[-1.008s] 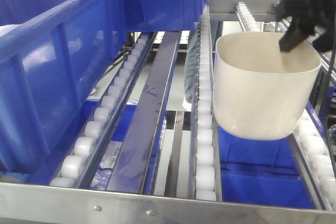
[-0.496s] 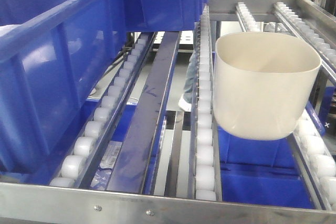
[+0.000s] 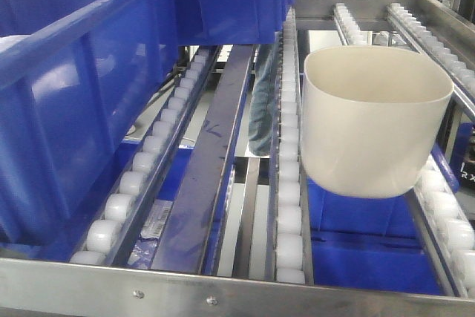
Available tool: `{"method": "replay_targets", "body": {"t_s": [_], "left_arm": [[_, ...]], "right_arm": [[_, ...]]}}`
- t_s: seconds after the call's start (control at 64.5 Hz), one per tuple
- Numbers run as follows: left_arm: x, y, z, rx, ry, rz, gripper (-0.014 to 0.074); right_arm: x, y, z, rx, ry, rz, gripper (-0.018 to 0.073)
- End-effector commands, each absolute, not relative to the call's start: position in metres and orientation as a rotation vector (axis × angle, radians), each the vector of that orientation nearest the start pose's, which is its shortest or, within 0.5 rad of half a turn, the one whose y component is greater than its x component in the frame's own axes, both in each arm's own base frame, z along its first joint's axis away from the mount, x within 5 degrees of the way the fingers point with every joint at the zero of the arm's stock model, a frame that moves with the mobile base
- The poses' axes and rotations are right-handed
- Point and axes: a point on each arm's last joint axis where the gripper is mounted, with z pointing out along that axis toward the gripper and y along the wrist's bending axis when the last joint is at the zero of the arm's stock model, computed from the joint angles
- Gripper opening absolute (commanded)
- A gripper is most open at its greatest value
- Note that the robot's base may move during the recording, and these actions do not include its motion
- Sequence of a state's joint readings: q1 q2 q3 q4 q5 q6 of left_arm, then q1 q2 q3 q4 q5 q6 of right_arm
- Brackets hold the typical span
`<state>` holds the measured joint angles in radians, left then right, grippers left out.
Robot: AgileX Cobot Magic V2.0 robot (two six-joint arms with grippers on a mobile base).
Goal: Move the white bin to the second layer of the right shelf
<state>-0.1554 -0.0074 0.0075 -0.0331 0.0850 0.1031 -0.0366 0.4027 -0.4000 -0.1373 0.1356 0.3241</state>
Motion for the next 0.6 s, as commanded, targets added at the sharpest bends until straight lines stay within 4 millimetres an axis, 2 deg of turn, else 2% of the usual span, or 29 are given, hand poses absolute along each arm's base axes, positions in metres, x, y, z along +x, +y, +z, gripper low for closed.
{"method": "replay_targets", "body": {"t_s": [0.0,0.155,0.589], "left_arm": [[0.056,-0.009,0.199,0.170,1.497,-0.070,0.0085],[0.056,-0.009,0.199,0.170,1.497,-0.070,0.0085],[0.056,-0.009,0.199,0.170,1.497,-0.070,0.0085]], "right_arm": [[0.082,-0.006,0.314,0.181,1.484,0.072,0.0065],[0.073,-0.006,0.299,0.185,1.474,0.068,0.0065],[0.073,-0.006,0.299,0.184,1.474,0.069,0.0065]]}}
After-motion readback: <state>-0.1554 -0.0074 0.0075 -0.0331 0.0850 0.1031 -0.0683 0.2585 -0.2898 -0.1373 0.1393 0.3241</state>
